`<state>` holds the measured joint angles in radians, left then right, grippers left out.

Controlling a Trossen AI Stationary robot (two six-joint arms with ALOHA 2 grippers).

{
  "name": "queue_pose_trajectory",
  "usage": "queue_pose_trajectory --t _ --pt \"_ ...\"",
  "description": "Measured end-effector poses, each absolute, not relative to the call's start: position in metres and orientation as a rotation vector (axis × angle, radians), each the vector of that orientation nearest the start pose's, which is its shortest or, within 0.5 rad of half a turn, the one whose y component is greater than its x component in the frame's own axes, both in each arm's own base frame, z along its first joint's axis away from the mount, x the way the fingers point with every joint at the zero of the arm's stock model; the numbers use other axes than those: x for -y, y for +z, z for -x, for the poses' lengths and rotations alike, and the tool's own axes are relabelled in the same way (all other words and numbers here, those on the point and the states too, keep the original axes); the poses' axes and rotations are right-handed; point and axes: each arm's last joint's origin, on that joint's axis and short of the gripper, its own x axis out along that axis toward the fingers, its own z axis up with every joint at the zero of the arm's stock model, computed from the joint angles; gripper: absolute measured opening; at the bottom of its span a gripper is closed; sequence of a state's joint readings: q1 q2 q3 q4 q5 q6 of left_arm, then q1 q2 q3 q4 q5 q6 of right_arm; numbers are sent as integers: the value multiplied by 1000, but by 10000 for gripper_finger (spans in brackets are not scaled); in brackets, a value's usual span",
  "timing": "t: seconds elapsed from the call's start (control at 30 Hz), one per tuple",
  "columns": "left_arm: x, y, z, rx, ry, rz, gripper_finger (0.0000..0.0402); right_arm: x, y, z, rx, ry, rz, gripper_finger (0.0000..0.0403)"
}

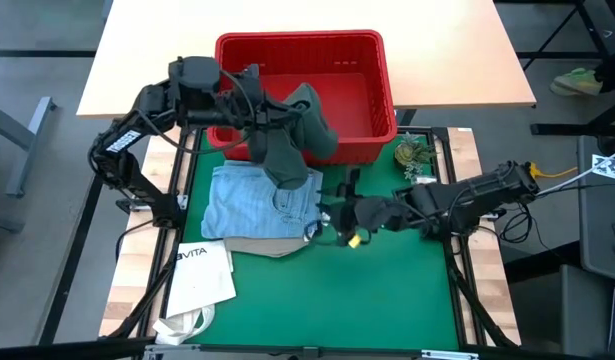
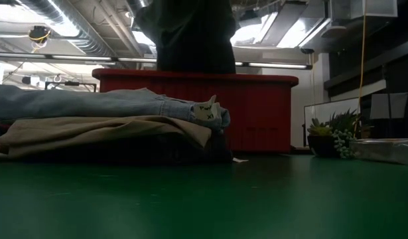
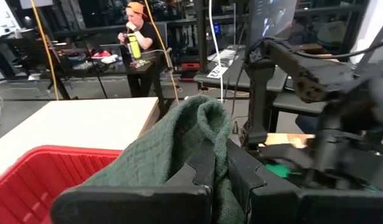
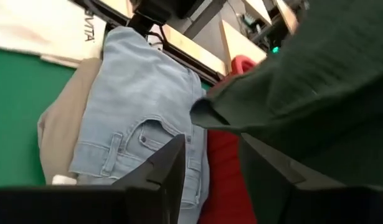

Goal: Fold Laundry from Bin
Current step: Fold the green polo shirt

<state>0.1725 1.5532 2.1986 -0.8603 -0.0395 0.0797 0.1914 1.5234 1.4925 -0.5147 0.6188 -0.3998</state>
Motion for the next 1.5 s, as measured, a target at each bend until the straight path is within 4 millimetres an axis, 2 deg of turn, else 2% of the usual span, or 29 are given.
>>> queue_pose_trajectory --t 0.23,0.37,0.67,0.87,1.07,1.3,1.5 --pt "-43 542 -266 -223 187 -67 7 -20 377 -335 -527 -390 437 147" --pt "-43 542 -266 -222 187 -67 7 -12 379 -342 -466 -374 384 147" --pt "-43 542 -266 -223 187 -68 7 -12 373 -357 -416 -353 363 147" --pt "-43 542 -266 -223 186 -68 7 -10 370 -368 -367 -429 356 147" --pt "-43 542 -266 -229 186 -68 7 -11 372 -368 -354 -450 355 147" --pt "-43 537 -265 -275 183 -65 8 -10 365 -365 -429 -446 379 147" --pt "-43 537 -265 -275 184 -65 8 -8 367 -365 -412 -555 359 147"
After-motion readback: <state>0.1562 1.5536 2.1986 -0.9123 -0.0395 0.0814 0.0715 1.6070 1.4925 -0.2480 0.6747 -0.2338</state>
